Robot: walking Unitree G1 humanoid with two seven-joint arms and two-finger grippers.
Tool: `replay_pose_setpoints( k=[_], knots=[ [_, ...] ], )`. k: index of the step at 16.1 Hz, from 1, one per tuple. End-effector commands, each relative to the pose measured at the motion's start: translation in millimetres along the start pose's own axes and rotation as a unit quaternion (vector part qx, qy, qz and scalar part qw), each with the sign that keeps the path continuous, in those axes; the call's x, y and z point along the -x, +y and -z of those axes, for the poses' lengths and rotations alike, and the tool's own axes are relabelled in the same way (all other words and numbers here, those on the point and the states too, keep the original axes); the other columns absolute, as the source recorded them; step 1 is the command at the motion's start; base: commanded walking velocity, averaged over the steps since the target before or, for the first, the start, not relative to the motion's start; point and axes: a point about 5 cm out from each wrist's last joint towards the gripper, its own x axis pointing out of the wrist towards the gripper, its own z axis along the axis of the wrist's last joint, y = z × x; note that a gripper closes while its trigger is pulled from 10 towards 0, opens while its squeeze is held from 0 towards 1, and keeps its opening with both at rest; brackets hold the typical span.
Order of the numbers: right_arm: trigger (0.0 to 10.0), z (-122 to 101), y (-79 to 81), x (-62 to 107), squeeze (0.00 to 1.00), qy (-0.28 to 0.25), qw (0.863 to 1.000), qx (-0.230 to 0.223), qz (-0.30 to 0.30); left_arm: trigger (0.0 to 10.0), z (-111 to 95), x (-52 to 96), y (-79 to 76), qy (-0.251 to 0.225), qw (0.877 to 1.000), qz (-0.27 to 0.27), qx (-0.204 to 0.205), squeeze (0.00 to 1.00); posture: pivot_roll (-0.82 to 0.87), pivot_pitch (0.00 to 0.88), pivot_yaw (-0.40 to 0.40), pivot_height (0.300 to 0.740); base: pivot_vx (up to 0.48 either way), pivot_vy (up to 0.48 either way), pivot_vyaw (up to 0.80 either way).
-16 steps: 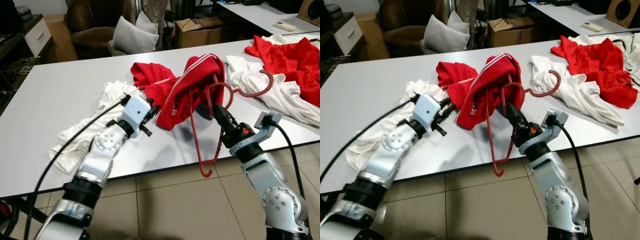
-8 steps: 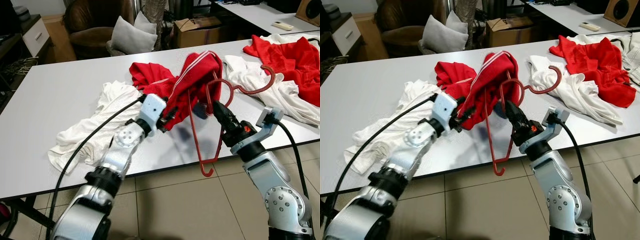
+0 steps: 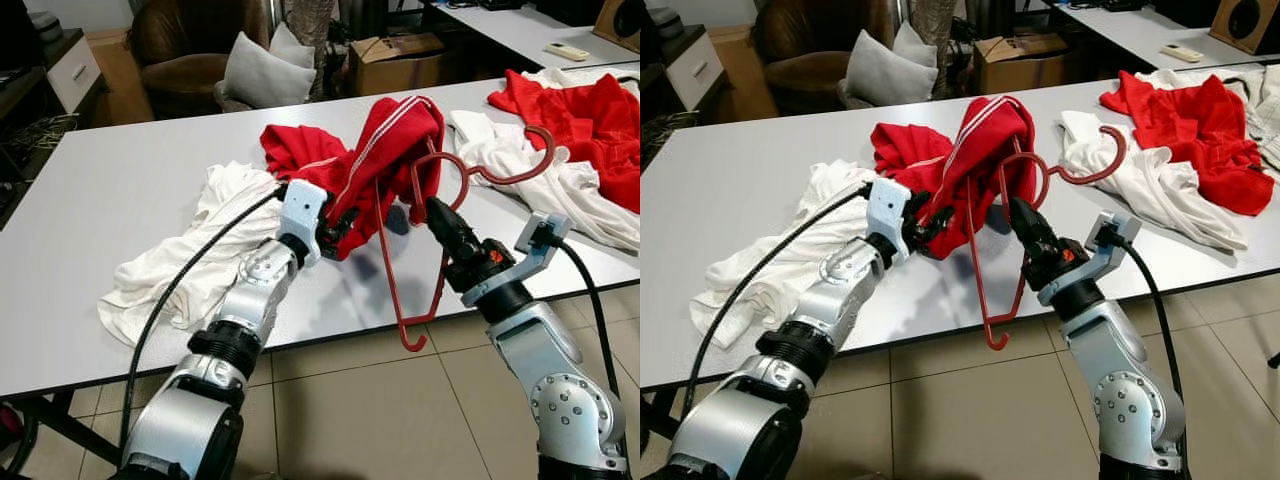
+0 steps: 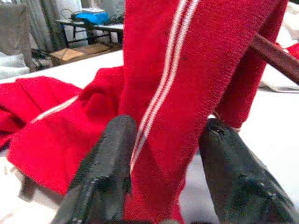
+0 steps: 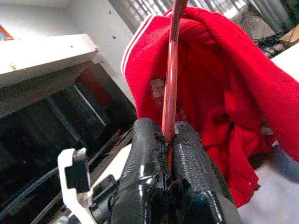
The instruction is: Hang hanger
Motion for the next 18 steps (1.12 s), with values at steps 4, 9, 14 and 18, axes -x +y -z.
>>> replay_pose_setpoints(
  k=[4, 9, 14, 18],
  knots=[
    [10.0, -2.2, 7.3, -1.2, 0.0, -0.006, 1.0, 0.0, -0.019, 0.0, -2.3, -1.6, 5.7, 0.002, 1.0, -0.012, -0.006, 0.0, -0.19, 0.0, 0.107, 0.74, 0.0, 0.0, 0.0],
    [10.0, -2.0, 8.0, -1.8, 0.0, -0.007, 1.0, -0.001, -0.021, 0.0, -3.1, -2.3, 8.0, -0.002, 1.0, -0.019, 0.0, 0.0, -0.18, 0.0, 0.105, 0.74, 0.0, 0.0, 0.0],
    [10.0, -1.9, 7.7, -2.1, 0.0, -0.007, 1.0, -0.001, -0.022, 0.0, -6.8, 0.5, 16.2, -0.02, 0.999, -0.034, 0.017, 0.0, -0.19, 0.0, 0.107, 0.74, 0.0, 0.0, 0.0],
    [10.0, -1.8, 7.7, -1.5, 0.0, -0.008, 1.0, -0.002, -0.021, 0.0, -13.4, 8.8, 30.0, -0.044, 0.998, -0.043, 0.019, 0.0, -0.19, 0.0, 0.107, 0.74, 0.0, 0.0, 0.0]
  ],
)
